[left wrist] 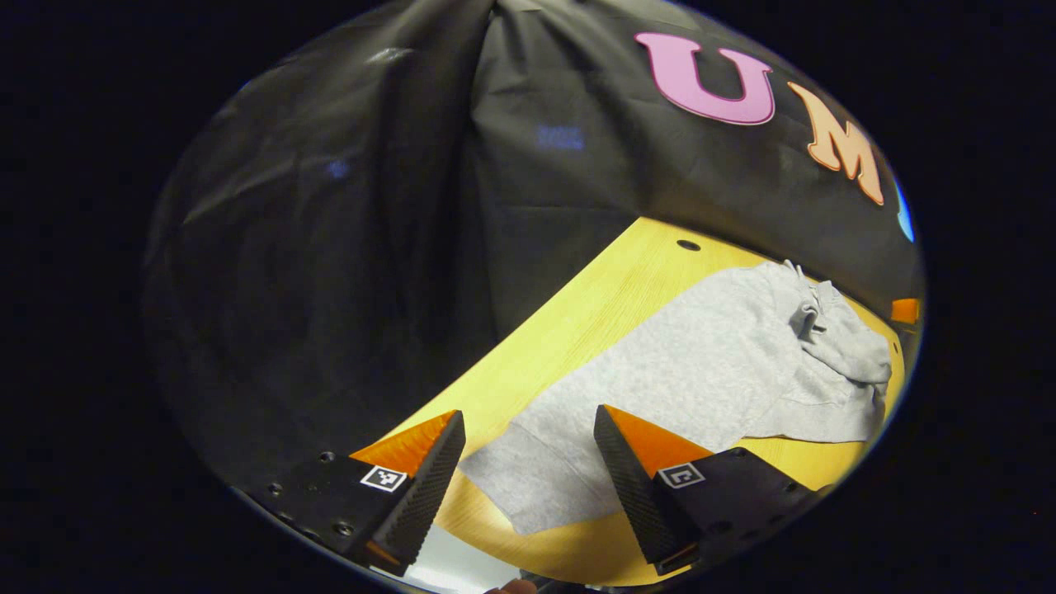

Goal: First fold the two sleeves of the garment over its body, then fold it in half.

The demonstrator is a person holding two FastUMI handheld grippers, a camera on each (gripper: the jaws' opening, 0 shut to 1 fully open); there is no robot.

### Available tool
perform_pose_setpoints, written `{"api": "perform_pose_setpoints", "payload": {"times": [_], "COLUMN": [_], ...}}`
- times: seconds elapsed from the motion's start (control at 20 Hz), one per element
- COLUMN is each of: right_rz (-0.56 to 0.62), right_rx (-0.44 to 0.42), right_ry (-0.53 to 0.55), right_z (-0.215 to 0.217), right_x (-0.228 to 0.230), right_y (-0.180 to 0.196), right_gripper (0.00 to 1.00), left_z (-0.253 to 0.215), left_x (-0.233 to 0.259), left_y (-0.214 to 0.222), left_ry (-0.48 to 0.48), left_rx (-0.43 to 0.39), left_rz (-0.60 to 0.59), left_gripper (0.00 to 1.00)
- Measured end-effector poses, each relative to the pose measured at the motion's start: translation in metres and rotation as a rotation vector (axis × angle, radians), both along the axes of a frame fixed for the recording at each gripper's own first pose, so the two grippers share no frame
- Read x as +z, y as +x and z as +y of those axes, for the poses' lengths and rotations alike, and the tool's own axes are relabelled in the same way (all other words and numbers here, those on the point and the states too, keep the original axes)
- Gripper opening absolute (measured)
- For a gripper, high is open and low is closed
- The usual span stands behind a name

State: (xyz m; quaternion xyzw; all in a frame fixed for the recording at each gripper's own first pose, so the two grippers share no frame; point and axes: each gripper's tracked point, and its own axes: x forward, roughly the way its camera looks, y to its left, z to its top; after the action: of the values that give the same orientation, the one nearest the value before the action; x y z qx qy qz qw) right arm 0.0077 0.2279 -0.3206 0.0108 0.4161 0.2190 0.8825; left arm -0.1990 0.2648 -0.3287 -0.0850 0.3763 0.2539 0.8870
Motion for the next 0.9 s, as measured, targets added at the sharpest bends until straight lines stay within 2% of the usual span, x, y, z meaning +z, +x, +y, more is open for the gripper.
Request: {"api": "perform_pose_setpoints", "payload": {"times": [0.1, 0.15, 0.25, 0.4, 0.5, 0.55, 0.65, 0.75, 0.8, 0.85, 0.9], "right_rz": [0.002, 0.001, -0.002, -0.016, -0.018, -0.017, -0.011, -0.007, -0.002, 0.001, 0.002], "right_rx": [-0.004, -0.004, -0.003, -0.003, -0.006, -0.013, -0.036, -0.066, -0.078, -0.089, -0.099], "right_ry": [-0.008, -0.012, -0.017, -0.027, -0.035, -0.037, -0.033, -0.032, -0.029, -0.025, -0.024], "right_z": [-0.006, -0.01, -0.015, -0.026, -0.037, -0.043, -0.053, -0.065, -0.07, -0.074, -0.08], "right_x": [-0.002, -0.002, -0.001, 0.002, 0.003, 0.003, 0.002, 0.001, 0.0, 0.0, -0.001], "right_y": [-0.001, -0.003, -0.004, -0.005, -0.007, -0.007, -0.008, -0.008, -0.009, -0.011, -0.013], "right_gripper": [0.98, 0.94, 0.98, 0.98, 0.98, 0.98, 0.95, 0.95, 0.98, 0.95, 0.95], "left_z": [-0.003, -0.005, -0.006, -0.011, -0.01, -0.012, -0.015, -0.021, -0.025, -0.026, -0.027], "left_x": [-0.011, -0.014, -0.019, -0.031, -0.03, -0.031, -0.031, -0.032, -0.033, -0.031, -0.033], "left_y": [-0.005, -0.005, -0.008, -0.013, -0.01, -0.014, -0.01, -0.003, -0.002, 0.003, 0.005], "left_ry": [-0.02, -0.02, -0.015, -0.02, -0.013, -0.029, -0.031, -0.038, -0.044, -0.037, -0.034], "left_rx": [0.007, 0.005, -0.002, 0.001, 0.01, 0.015, -0.006, -0.04, -0.04, -0.038, -0.034], "left_rz": [0.019, 0.027, 0.047, 0.087, 0.07, 0.088, 0.094, 0.093, 0.092, 0.072, 0.057], "left_gripper": [0.94, 0.94, 0.94, 0.94, 0.99, 0.95, 0.95, 0.79, 0.68, 0.57, 0.42]}}
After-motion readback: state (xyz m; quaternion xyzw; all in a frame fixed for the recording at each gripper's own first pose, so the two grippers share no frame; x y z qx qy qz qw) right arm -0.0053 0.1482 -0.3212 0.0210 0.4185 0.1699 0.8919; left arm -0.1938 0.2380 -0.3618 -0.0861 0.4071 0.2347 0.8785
